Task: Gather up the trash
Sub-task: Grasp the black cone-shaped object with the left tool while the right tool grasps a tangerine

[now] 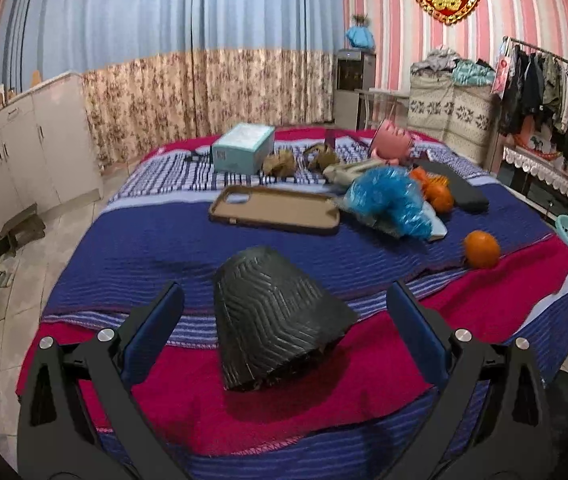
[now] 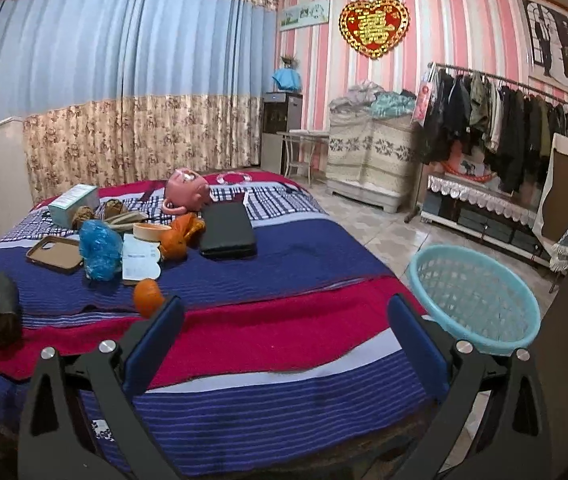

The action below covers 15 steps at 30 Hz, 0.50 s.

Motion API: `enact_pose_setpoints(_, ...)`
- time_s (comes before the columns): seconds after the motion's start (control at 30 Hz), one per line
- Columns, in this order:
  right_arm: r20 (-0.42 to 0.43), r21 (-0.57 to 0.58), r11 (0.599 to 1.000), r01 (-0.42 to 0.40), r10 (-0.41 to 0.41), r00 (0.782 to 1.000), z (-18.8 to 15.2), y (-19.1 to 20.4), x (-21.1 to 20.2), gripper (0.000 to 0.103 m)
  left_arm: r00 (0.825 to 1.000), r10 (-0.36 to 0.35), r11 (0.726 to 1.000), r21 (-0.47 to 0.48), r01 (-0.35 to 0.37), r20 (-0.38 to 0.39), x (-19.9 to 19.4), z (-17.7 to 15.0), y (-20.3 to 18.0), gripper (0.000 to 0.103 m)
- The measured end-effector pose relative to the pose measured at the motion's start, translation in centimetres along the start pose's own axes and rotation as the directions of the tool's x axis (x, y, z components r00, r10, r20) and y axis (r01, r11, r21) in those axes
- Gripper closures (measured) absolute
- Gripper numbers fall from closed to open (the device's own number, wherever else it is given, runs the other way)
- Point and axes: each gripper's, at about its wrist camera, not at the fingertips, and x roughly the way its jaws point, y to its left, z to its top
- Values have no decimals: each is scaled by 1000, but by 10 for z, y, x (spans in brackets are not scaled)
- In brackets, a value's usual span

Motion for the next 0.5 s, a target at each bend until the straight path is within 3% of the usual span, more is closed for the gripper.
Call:
enact_pose_setpoints(0.3,-79,-29,1000,2,-4,997,-1,14,23,4,999,20,1000,-18,-20,-33,23,5,8,5)
enact_pose_setpoints(0.5,-132,1,998,-67,67,989,-4,18,39,4,994,-7,996,-84,-2,-106,42,4,21,5)
